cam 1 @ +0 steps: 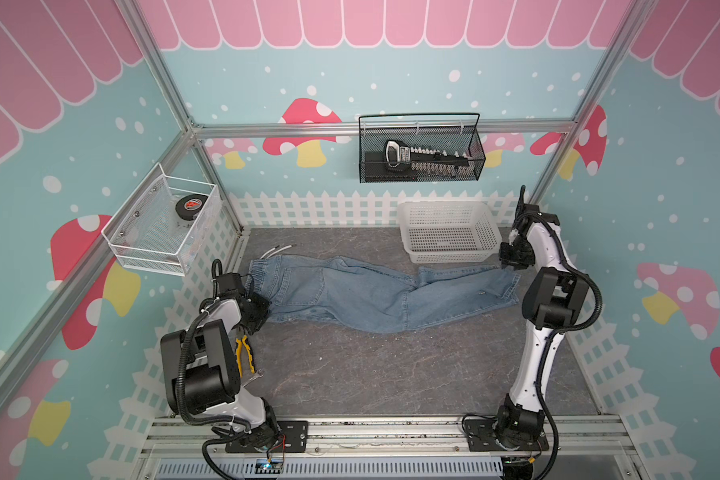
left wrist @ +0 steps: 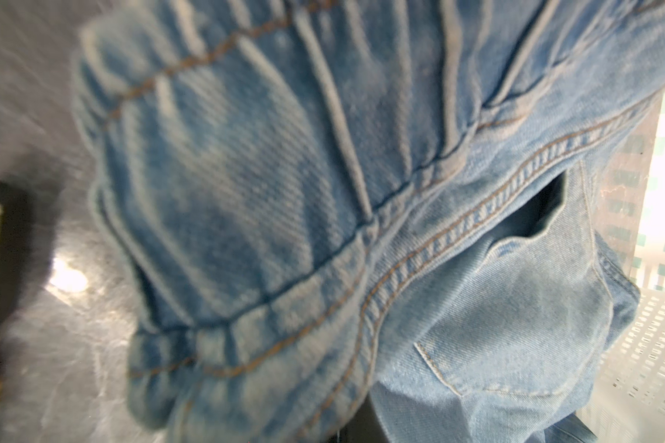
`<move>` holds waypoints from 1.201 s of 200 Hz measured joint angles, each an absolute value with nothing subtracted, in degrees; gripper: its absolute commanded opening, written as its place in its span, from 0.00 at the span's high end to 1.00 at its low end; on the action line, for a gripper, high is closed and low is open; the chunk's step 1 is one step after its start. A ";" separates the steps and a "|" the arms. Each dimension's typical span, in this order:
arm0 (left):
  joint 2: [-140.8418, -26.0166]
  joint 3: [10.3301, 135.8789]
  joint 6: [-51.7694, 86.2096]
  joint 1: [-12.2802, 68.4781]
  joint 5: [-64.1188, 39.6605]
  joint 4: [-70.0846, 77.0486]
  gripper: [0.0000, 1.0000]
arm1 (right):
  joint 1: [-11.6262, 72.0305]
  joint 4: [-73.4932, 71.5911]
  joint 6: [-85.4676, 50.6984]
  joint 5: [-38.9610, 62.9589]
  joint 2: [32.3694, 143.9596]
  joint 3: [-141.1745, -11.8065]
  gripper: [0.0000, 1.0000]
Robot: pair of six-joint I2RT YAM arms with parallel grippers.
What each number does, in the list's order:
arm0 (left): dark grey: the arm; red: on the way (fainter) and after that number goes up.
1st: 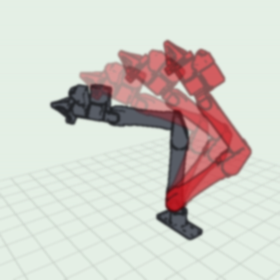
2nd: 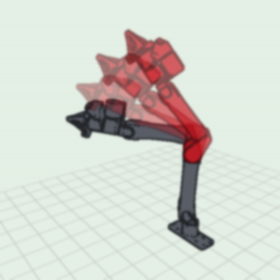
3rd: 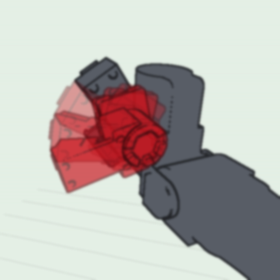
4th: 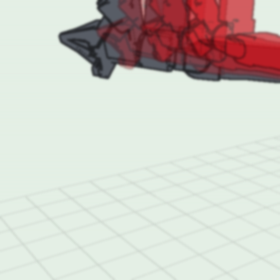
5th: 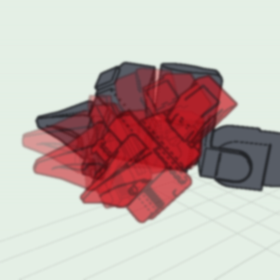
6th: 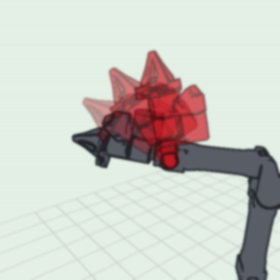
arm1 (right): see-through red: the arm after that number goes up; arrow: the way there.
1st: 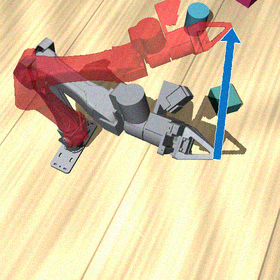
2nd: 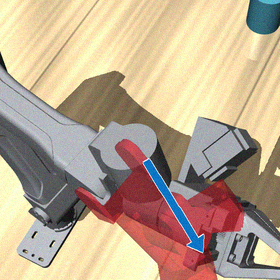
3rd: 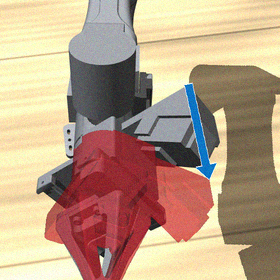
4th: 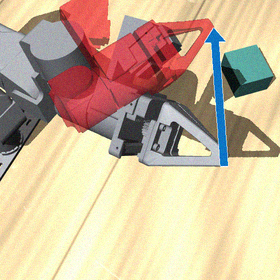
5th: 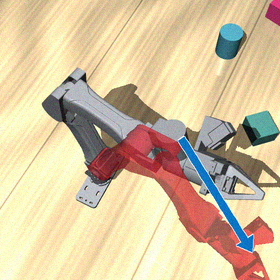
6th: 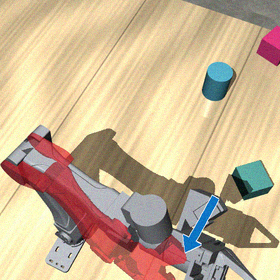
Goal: Roll up the long pants
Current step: Fold the long pant at the center of the board.
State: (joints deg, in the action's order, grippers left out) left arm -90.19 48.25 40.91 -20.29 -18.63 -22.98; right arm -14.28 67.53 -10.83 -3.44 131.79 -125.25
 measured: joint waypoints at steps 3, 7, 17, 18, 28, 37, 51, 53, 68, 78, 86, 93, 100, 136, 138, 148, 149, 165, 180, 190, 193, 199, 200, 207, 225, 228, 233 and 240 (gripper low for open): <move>-90.19 48.25 40.93 -20.29 -18.63 -22.98 0.94 | -14.59 67.20 -11.18 -3.44 131.26 -124.68 0.57; -90.17 48.25 40.93 -20.29 -18.65 -22.98 0.94 | -14.85 66.85 -11.16 -3.44 130.50 -123.76 0.55; -89.82 48.25 40.97 -20.27 -18.65 -23.05 0.93 | -15.66 65.32 -11.79 -3.46 127.61 -119.90 0.50; -89.80 48.25 40.97 -20.27 -18.65 -23.05 0.93 | -15.77 65.08 -11.68 -3.46 127.11 -119.15 0.49; -89.06 48.25 41.17 -20.21 -18.59 -23.11 0.93 | -16.25 63.37 -12.10 -3.44 122.98 -113.60 0.45; -88.20 48.27 41.36 -20.03 -18.57 -23.05 0.93 | -16.40 62.30 -12.53 -3.29 119.79 -109.62 0.45; -87.53 48.73 41.76 -19.40 -18.50 -22.96 0.93 | -16.38 61.91 -12.53 -2.63 116.99 -106.78 0.50; -87.53 48.88 41.78 -19.27 -18.46 -22.92 0.93 | -16.38 61.89 -12.73 -2.52 116.86 -106.76 0.51; -88.03 50.17 42.06 -17.87 -18.44 -22.76 0.93 | -16.38 60.95 -12.84 -1.52 117.99 -107.20 0.54; -88.97 51.33 42.41 -16.67 -18.44 -22.35 0.93 | -16.40 60.16 -12.67 -0.86 120.11 -107.46 0.59; -90.02 52.27 42.72 -15.75 -18.48 -21.78 0.93 | -16.43 59.81 -12.82 -0.14 122.30 -107.81 0.61; -91.00 52.90 43.11 -14.98 -18.52 -21.12 0.93 | -16.47 59.61 -12.82 0.47 124.44 -108.14 0.63; -91.90 53.25 43.40 -14.35 -18.63 -20.40 0.93 | -16.51 59.57 -12.95 1.08 126.63 -108.60 0.63; -96.03 53.52 45.06 -12.73 -19.03 -18.06 0.93 | -16.56 61.98 -12.86 3.55 134.45 -114.85 0.63; -96.20 53.52 45.10 -12.73 -19.03 -17.98 0.93 | -16.56 62.08 -12.86 3.62 134.61 -115.31 0.63; -96.79 53.52 45.45 -12.71 -19.09 -17.72 0.93 | -16.56 62.39 -12.82 4.14 135.20 -116.57 0.63; -96.86 53.52 45.50 -12.71 -19.09 -17.69 0.93 | -16.56 62.41 -12.80 4.14 135.24 -116.60 0.63; -97.10 53.52 46.00 -12.71 -19.27 -17.28 0.93 | -16.56 62.96 -12.49 4.23 135.46 -115.68 0.64; -97.08 53.52 46.19 -12.67 -19.31 -16.82 0.93 | -16.62 61.12 -12.40 4.19 133.53 -111.74 0.64; -97.06 53.47 46.28 -12.64 -19.29 -16.67 0.92 | -16.80 60.16 -12.45 4.12 131.02 -107.42 0.64; -97.01 53.43 46.30 -12.62 -19.29 -16.62 0.92 | -16.84 59.88 -12.47 4.14 130.10 -105.73 0.64; -96.88 53.30 46.30 -12.62 -19.29 -16.56 0.92 | -16.91 59.57 -12.49 4.10 128.38 -102.76 0.64; -96.86 53.28 46.28 -12.62 -19.29 -16.53 0.92 | -16.91 59.53 -12.49 4.08 128.20 -102.45 0.64; -96.64 53.08 46.28 -12.62 -19.29 -16.49 0.92 | -17.08 59.44 -12.53 4.03 126.28 -99.22 0.64; -95.72 52.51 46.28 -12.62 -19.29 -16.53 0.92 | -17.67 59.72 -12.88 3.97 121.78 -91.88 0.64; -95.55 52.42 46.28 -12.62 -19.27 -16.53 0.92 | -17.74 59.81 -12.91 3.97 121.05 -90.63 0.64; -95.24 52.31 46.28 -12.62 -19.27 -16.58 0.92 | -17.87 59.79 -13.04 3.97 120.03 -88.90 0.63; -94.85 52.21 46.26 -12.62 -19.27 -16.67 0.92 | -17.96 59.83 -13.19 3.97 118.54 -86.50 0.63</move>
State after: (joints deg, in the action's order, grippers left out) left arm -94.85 52.21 46.26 -12.62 -19.27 -16.67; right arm -17.96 59.83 -13.19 3.97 118.54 -86.50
